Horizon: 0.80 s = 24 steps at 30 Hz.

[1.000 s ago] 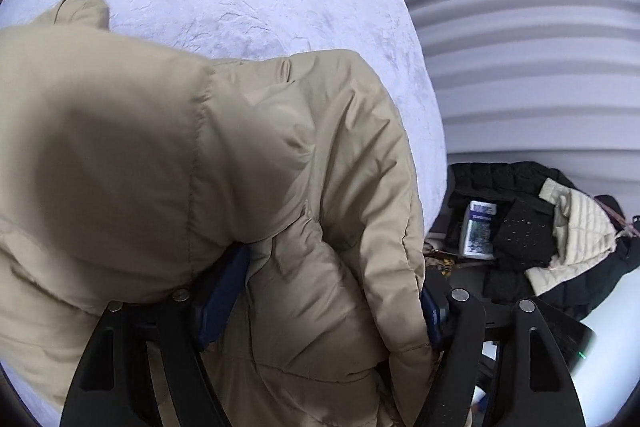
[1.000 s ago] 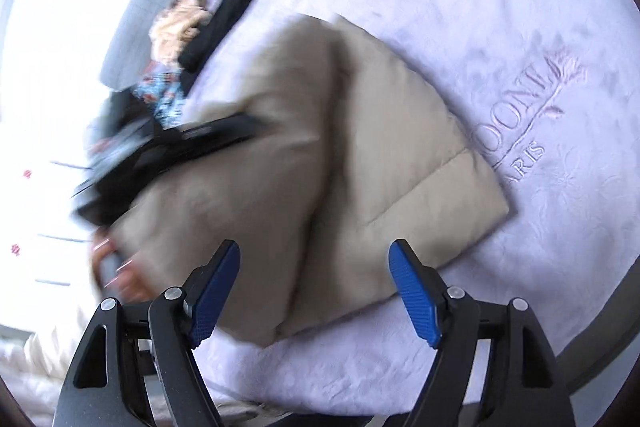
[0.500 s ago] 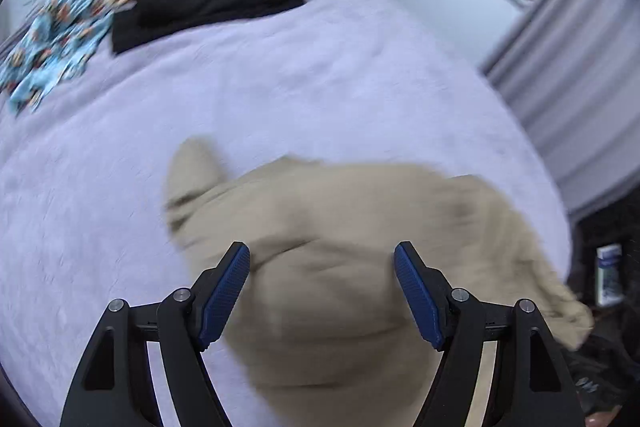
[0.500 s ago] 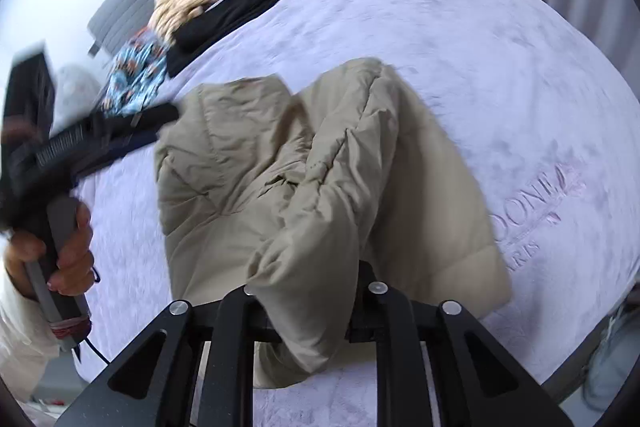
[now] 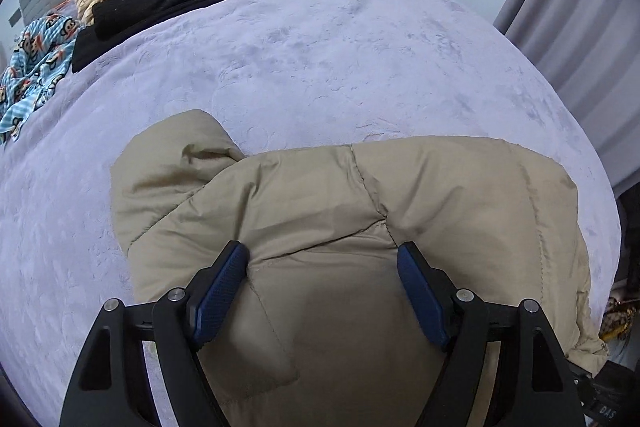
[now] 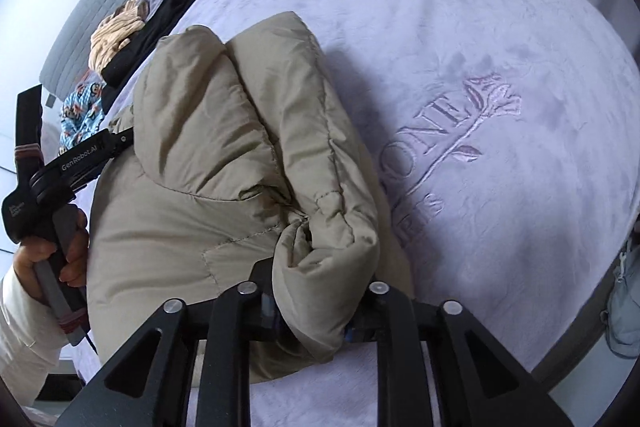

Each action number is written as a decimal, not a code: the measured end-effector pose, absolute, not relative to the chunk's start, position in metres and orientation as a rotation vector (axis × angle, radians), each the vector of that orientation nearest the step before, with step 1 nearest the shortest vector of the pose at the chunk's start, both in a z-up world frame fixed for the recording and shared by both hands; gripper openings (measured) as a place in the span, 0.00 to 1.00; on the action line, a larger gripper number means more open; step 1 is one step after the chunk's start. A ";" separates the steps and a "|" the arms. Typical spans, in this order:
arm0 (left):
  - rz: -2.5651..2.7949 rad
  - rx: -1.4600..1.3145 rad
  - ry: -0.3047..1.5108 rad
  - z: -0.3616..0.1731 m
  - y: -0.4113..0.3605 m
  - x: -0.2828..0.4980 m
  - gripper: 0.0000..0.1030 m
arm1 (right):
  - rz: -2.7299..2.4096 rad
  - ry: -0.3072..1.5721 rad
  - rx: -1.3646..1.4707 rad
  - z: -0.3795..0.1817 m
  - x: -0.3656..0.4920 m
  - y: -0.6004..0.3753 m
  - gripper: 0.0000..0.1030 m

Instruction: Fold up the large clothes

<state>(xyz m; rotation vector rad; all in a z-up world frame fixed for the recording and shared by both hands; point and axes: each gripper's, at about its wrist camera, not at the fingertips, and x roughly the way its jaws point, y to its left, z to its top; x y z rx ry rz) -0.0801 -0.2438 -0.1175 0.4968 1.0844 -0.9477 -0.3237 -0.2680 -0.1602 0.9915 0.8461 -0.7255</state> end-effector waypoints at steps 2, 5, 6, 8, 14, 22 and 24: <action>-0.943 0.507 1.086 -0.118 -0.243 -0.081 0.76 | -0.700 0.842 1.050 -0.167 -0.330 -0.280 0.33; -0.935 0.494 1.095 -0.119 -0.241 -0.078 0.77 | -0.689 0.866 1.118 -0.155 -0.346 -0.292 0.49; -0.931 0.486 1.099 -0.120 -0.240 -0.077 0.77 | -0.720 0.861 1.087 -0.142 -0.352 -0.294 0.52; -0.926 0.477 1.099 -0.120 -0.239 -0.077 0.77 | -0.725 0.806 1.015 -0.113 -0.360 -0.296 0.52; -0.896 0.456 1.099 -0.117 -0.233 -0.077 0.77 | -0.466 0.727 1.001 -0.085 -0.300 -0.341 0.67; -0.832 0.477 1.079 -0.114 -0.231 -0.086 0.77 | -0.480 0.940 0.970 -0.158 -0.200 -0.367 0.22; -0.821 0.474 1.094 -0.106 -0.227 -0.086 0.77 | -0.476 0.968 0.997 -0.178 -0.202 -0.369 0.21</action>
